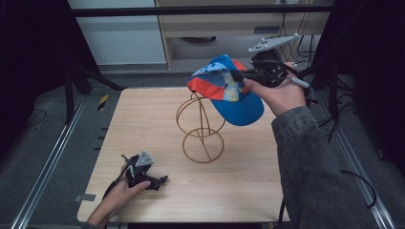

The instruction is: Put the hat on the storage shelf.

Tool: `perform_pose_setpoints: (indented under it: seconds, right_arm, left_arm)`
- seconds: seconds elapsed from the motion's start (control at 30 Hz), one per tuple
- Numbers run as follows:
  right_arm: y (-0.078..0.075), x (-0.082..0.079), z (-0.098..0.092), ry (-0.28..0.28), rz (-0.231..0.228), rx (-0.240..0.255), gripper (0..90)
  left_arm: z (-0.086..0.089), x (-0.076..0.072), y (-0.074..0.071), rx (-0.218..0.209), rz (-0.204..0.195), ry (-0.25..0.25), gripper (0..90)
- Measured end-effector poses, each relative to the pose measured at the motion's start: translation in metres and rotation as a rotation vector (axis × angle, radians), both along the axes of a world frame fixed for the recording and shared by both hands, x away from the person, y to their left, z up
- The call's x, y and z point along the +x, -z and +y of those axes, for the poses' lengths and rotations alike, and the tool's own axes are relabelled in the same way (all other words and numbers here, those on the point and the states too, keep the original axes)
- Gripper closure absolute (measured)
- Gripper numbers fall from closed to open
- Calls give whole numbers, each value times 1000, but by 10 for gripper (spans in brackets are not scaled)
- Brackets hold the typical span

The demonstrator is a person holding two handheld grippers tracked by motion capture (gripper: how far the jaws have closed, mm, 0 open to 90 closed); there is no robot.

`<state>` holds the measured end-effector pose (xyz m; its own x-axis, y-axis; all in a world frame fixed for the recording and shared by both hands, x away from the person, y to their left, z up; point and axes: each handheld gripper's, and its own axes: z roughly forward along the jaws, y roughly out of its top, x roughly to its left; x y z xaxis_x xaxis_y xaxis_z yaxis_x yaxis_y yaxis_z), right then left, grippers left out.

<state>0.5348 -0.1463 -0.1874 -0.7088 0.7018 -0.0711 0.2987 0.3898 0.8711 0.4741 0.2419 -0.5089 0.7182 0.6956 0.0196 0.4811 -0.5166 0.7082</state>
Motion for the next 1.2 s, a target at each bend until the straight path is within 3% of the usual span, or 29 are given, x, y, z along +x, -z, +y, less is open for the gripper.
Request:
perform_pose_setpoints:
  seconds: [0.37,1.0,1.2]
  right_arm:
    - [2,11,32,-48,16,-20,898]
    - [6,21,49,-76,46,-43,897]
    - [8,25,63,-101,53,-73,897]
  left_arm:
    - [0,0,0,1,-1,-1,0]
    - [0,0,0,1,-1,-3,0]
    - [0,0,0,1,0,-2,0]
